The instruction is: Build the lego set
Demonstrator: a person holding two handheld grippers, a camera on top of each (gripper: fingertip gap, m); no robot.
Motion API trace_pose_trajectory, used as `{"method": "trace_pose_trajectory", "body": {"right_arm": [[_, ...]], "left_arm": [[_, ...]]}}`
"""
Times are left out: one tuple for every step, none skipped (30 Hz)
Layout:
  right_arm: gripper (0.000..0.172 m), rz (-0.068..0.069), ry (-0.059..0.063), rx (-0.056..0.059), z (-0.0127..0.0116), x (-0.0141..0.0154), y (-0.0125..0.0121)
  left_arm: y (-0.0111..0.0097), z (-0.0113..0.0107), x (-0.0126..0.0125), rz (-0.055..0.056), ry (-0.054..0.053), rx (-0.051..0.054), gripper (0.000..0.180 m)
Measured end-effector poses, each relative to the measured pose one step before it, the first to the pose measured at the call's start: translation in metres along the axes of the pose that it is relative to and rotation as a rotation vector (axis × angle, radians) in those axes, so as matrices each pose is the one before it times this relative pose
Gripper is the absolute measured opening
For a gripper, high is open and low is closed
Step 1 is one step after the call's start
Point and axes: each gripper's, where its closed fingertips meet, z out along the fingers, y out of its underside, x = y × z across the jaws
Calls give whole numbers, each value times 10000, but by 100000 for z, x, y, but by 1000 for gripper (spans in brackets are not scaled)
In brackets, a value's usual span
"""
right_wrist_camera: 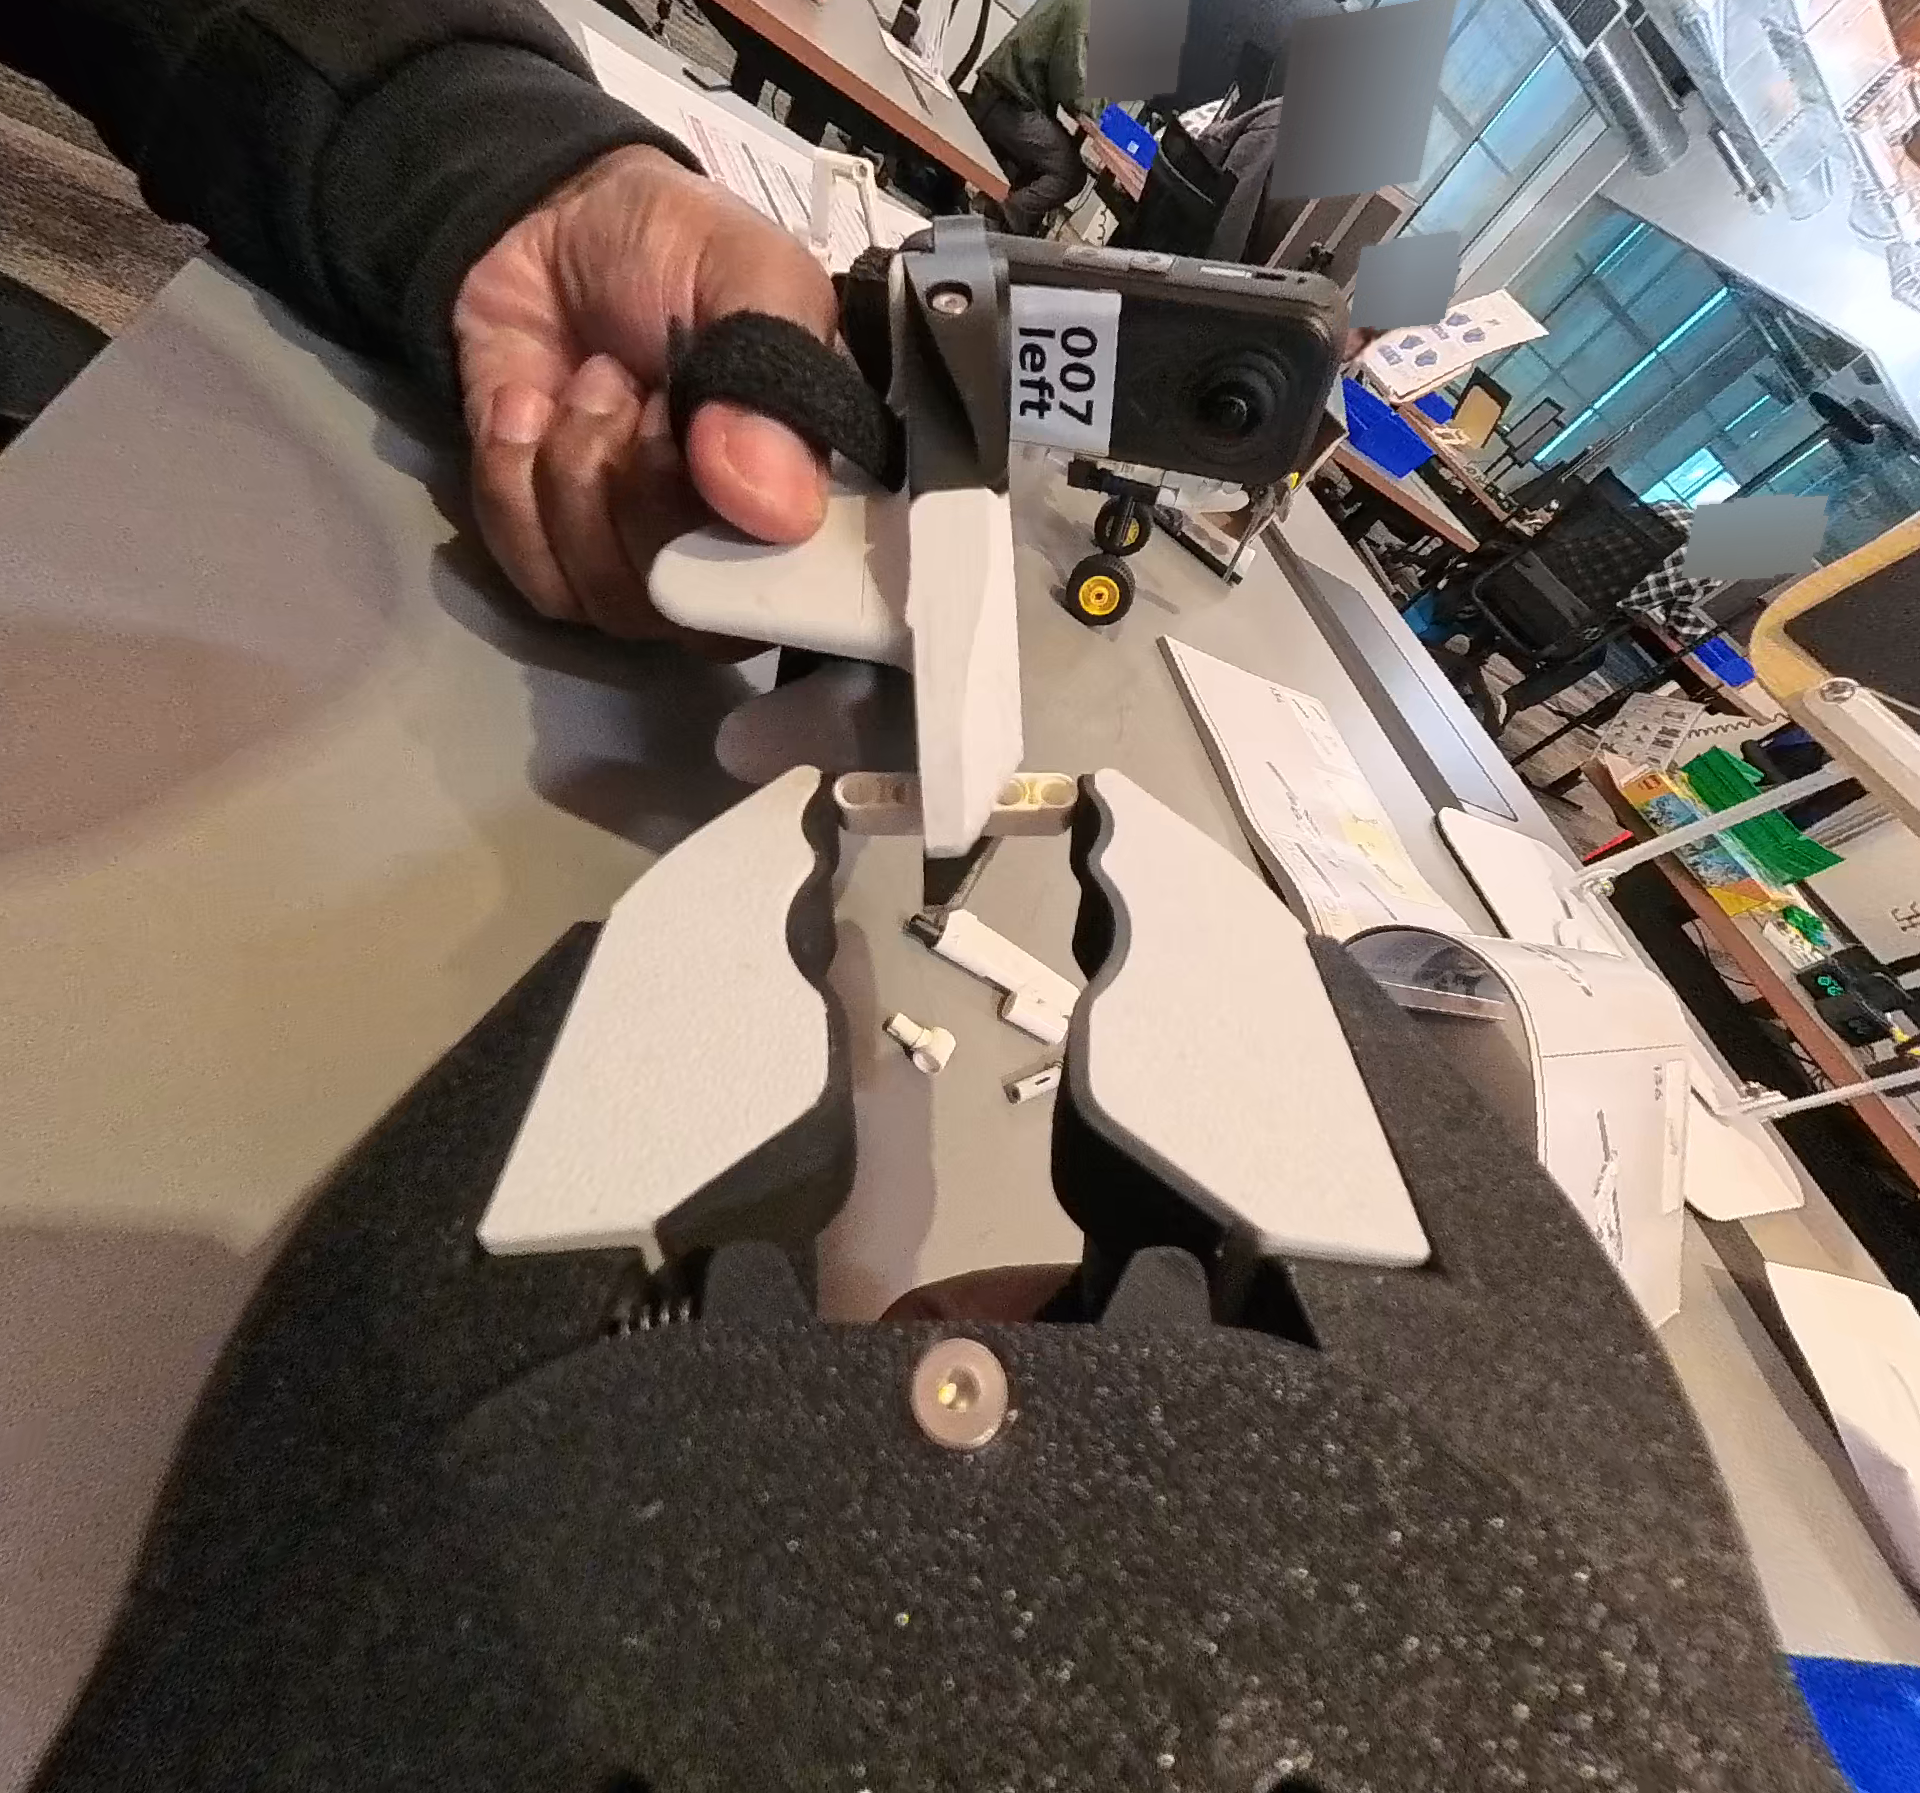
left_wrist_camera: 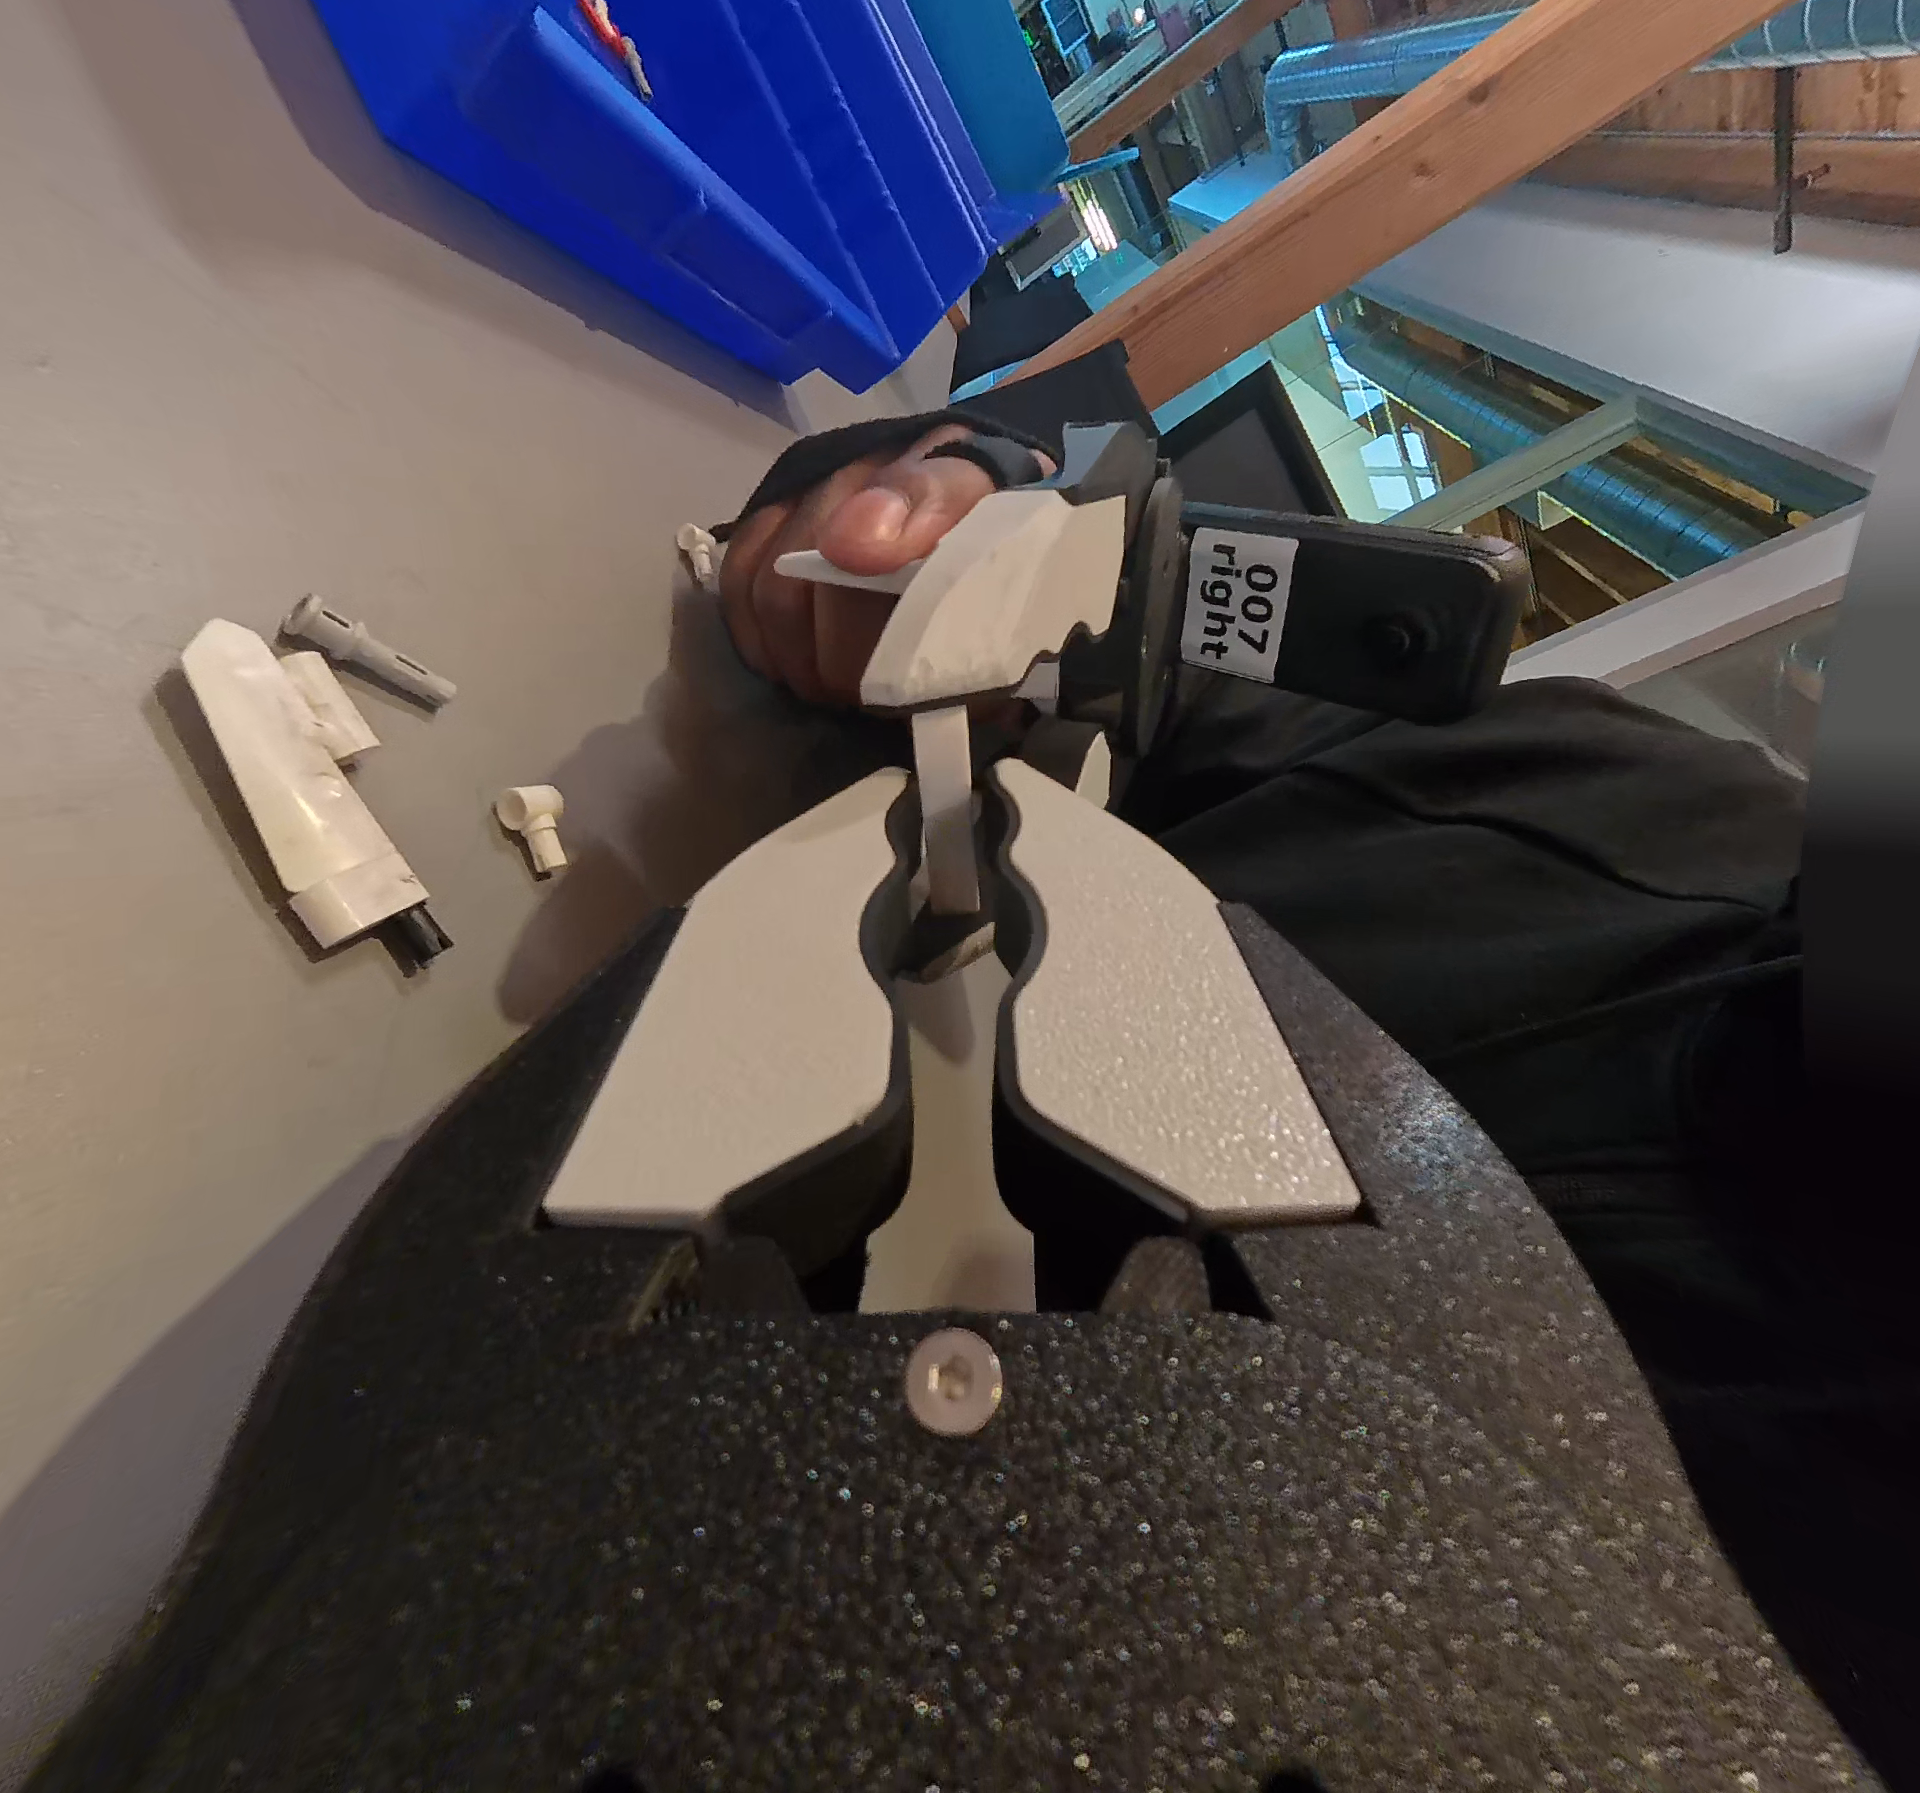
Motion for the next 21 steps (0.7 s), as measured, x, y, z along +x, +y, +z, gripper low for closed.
{"method": "trace_pose_trajectory", "body": {"right_arm": [[43,13,-8,-6,11,-7,11],[43,4,-3,0,6,-13,-5],[43,-6,3,-4,6,-3,8],[43,-6,4,-3,-4,-3,-3],[43,-7,5,3,7,-6,-16],[43,-10,4,3,1,1,-11],[43,-8,1,-9,-1,-11,-1],[43,1,1,-17,18,-3,23],[43,5,5,-10,9,-1,18],[43,2,1,-8,8,1,7],[43,-1,1,-14,6,-2,23],[43,1,-2,-16,18,-7,22],[43,5,-3,-10,9,-12,18],[43,15,-10,-7,8,-6,5],[43,20,-15,-4,12,-20,9],[43,9,-14,0,7,-18,2],[43,3,-18,-6,2,-31,2],[43,7,-16,-15,6,-17,32],[43,8,-9,-7,12,-10,21],[43,4,-24,-7,2,-28,11],[43,-17,-41,-48,3,-38,65]], "left_arm": [[15,4,-14,-22,4,-13,10],[0,5,-3,-4,-3,-4,10],[2,5,-11,10,-13,-1,10],[5,12,-8,4,-6,-3,10],[7,5,-5,-7,1,-5,9],[9,-5,-3,-5,-6,-7,9],[5,2,-17,-4,-13,-8,9],[3,-3,-40,-11,-20,1,9],[-3,-4,-9,-13,-4,2,9],[-8,4,-17,-7,-5,1,9],[5,-3,-29,-3,-24,-4,9],[9,4,-24,-11,-16,-7,9],[8,-1,-14,-7,-8,-2,9],[-4,7,-20,1,-13,-1,9],[12,3,-9,0,-11,-4,9],[14,2,-5,4,-5,-6,9],[22,8,-15,5,-21,-15,9],[14,6,-41,-6,-32,-2,9],[-7,-5,-9,4,-13,5,9],[40,-5,-23,30,-44,-23,8],[40,-29,-190,75,-188,-30,8]]}}
